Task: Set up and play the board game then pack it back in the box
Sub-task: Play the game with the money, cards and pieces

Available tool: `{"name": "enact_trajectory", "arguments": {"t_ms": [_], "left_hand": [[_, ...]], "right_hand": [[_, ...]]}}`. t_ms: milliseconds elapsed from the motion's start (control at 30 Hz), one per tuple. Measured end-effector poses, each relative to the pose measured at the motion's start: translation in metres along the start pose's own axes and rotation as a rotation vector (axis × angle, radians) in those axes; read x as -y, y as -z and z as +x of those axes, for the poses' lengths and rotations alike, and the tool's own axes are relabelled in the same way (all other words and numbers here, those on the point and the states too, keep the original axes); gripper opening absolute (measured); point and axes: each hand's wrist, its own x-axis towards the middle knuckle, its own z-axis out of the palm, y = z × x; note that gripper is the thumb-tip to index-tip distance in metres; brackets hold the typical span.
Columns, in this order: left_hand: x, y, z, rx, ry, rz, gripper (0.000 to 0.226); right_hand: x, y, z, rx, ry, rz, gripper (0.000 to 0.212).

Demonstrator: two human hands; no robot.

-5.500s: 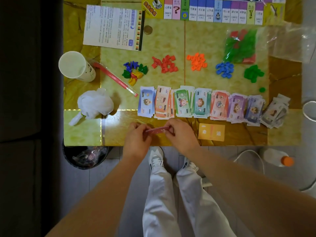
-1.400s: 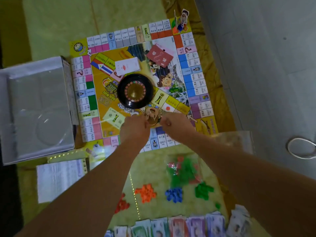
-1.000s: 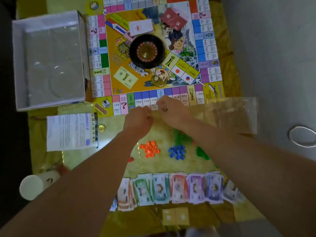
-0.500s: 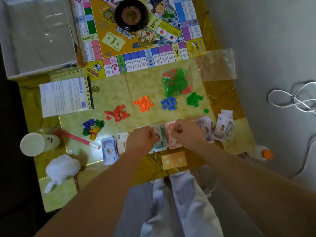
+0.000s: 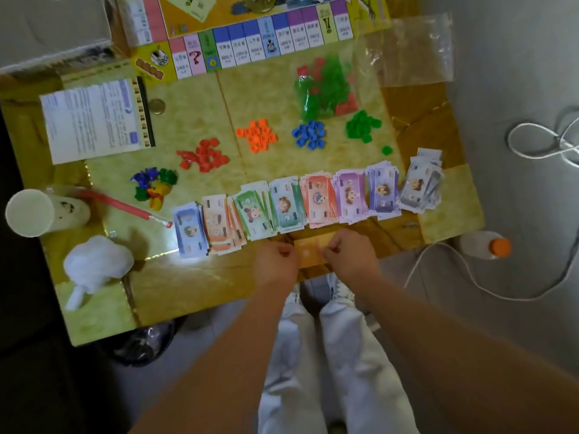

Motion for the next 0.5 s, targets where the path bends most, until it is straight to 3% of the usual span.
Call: {"name": "enact_trajectory", "arguments": {"t_ms": [100, 233, 367, 500], "left_hand": [[-0.004, -0.006, -0.005, -0.021, 0.025, -0.046, 0.01], [-0.005, -0.021, -0.014, -0.13, -0.009, -0.04, 0.018], [-0.004, -0.031, -0.017, -0.141, 0.065, -0.194, 0.029], [-0.006, -0.033, -0.011, -0.15, -0.024, -0.102, 0.018]], "right_hand": [[-0.004, -0.004, 0.003, -0.007, 0.007, 0.002, 0.03], [-0.006, -0.007, 0.006, -0.016, 0.012, -0.015, 0.03], [-0.007, -0.01, 0.008, -0.014, 0.004, -0.031, 0.027], [-0.007, -0.008, 0.008, -0.015, 0.012, -0.043, 0.017]]}}
